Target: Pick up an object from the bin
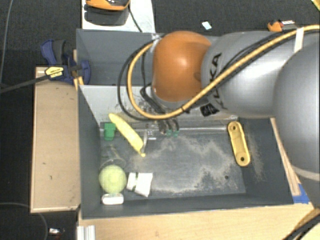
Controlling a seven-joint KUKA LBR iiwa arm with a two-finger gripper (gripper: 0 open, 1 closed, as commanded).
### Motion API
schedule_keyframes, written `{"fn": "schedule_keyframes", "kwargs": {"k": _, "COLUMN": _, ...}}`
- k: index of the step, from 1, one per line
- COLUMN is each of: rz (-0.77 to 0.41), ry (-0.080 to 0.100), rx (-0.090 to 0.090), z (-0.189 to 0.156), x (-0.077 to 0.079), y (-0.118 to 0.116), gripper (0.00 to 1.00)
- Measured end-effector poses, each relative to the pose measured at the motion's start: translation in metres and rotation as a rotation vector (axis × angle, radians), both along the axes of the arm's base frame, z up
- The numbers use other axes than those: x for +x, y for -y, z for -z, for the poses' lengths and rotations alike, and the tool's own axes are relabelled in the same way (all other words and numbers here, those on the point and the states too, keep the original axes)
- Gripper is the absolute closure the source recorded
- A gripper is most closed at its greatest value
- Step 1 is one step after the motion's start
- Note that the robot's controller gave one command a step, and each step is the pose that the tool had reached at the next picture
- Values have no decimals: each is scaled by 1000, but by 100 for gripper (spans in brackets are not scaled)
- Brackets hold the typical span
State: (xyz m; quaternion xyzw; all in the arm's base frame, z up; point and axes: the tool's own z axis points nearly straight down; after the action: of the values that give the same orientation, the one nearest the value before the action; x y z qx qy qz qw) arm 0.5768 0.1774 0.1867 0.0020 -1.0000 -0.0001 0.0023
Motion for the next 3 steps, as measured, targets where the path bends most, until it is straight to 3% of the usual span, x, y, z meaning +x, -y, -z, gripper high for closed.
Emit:
{"fn": "schedule_keyframes", "kwargs": {"k": 1, "rz": 5, "ry": 8, "rx": 2, "z": -5, "x": 2, "y": 1, "gripper": 0}}
{"fn": "schedule_keyframes", "kwargs": {"k": 2, "rz": 163, "ry": 9, "rx": 2, "z": 46, "x": 8, "y": -7, "gripper": 0}}
{"fn": "schedule_keyframes", "kwargs": {"k": 3, "rz": 243, "ry": 9, "rx": 2, "z": 43, "x": 12, "y": -23, "gripper": 0}}
